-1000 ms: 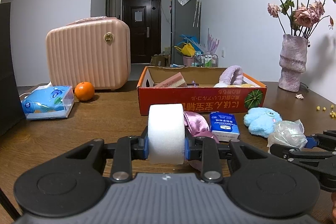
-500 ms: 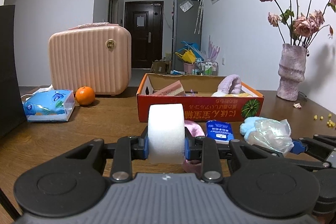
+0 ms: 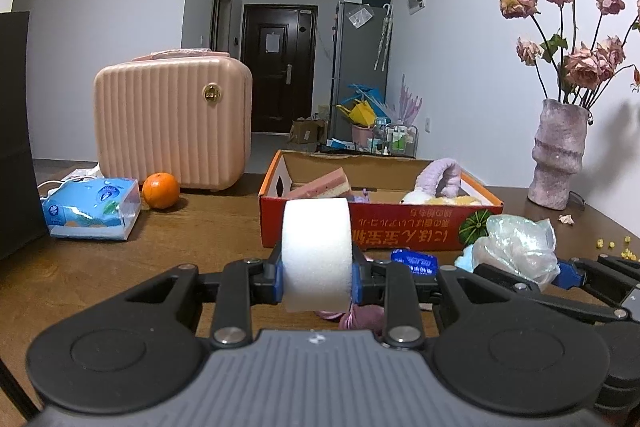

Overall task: Organize soft objects
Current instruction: 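Carry the foam roll in left tool and plastic bag in right tool toward the box, then carry the foam roll and plastic bag over the box with both tools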

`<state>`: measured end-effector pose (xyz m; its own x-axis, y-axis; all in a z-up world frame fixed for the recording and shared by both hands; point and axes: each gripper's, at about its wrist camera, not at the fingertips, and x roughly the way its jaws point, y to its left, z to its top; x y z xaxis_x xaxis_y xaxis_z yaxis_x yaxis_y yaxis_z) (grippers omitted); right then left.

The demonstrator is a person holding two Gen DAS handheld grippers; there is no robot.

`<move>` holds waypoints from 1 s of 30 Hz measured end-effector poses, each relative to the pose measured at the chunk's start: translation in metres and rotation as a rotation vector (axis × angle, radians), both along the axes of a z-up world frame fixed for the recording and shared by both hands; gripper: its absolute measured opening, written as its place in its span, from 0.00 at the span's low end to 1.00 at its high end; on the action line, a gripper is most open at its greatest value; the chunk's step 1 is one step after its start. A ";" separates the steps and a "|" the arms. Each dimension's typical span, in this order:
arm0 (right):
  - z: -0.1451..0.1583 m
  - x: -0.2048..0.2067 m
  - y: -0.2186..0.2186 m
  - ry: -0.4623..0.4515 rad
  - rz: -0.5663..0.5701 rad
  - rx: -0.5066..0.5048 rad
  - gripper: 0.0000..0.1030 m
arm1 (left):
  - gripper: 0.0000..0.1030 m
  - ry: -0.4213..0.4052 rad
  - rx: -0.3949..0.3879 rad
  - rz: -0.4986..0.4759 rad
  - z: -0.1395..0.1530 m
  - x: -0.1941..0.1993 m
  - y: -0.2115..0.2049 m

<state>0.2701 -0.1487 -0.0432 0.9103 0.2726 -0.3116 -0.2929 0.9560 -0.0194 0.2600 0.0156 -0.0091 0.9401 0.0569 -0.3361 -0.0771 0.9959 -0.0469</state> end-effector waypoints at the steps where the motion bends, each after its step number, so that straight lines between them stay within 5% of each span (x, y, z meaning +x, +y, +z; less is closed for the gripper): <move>1: 0.002 0.002 0.000 -0.007 -0.004 0.001 0.38 | 0.29 -0.003 0.000 0.001 0.001 0.001 0.000; 30: 0.013 0.075 -0.011 -0.047 -0.038 0.030 0.38 | 0.29 -0.036 -0.038 -0.015 0.014 0.081 -0.011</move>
